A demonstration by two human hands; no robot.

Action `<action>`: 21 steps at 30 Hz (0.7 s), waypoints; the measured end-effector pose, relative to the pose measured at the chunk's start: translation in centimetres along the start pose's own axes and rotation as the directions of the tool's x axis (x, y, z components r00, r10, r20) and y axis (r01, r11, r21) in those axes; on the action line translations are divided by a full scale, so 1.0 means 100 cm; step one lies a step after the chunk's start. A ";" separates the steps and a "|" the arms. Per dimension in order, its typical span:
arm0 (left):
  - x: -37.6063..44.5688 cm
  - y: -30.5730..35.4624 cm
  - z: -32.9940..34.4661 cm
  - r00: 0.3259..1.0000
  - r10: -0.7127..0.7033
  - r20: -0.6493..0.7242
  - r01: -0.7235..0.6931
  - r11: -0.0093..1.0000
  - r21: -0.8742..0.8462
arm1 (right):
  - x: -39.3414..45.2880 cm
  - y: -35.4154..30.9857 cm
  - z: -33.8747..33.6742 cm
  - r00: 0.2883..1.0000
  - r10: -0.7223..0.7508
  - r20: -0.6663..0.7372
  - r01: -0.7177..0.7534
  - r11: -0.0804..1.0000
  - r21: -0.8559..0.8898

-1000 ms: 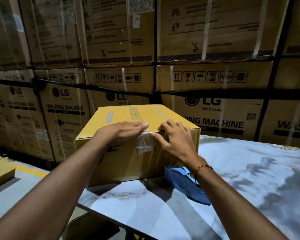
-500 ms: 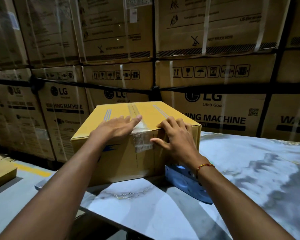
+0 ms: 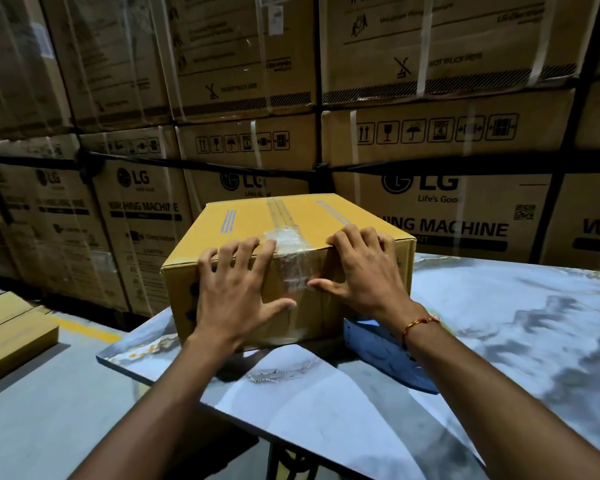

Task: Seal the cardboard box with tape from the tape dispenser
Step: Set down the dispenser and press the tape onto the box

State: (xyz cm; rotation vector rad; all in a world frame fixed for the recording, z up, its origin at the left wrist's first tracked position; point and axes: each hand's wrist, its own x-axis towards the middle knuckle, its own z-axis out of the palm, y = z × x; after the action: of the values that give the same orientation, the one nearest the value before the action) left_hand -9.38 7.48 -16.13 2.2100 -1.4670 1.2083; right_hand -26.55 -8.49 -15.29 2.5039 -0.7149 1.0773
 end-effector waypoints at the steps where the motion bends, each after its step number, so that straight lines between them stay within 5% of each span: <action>1: -0.002 0.003 0.002 1.000 -0.015 -0.002 0.015 1.000 0.006 | -0.001 -0.001 0.000 1.000 0.003 0.005 -0.003 1.000 -0.007; 21: 0.001 0.009 0.002 0.981 -0.160 -0.108 0.127 0.957 -0.260 | 0.005 0.005 -0.010 0.995 0.041 0.093 -0.054 0.988 0.143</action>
State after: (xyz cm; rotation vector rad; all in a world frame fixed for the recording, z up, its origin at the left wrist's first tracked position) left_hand -9.98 6.84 -16.38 1.9924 -1.3048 1.0332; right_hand -27.12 -8.54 -14.23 2.6868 -0.7498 1.0741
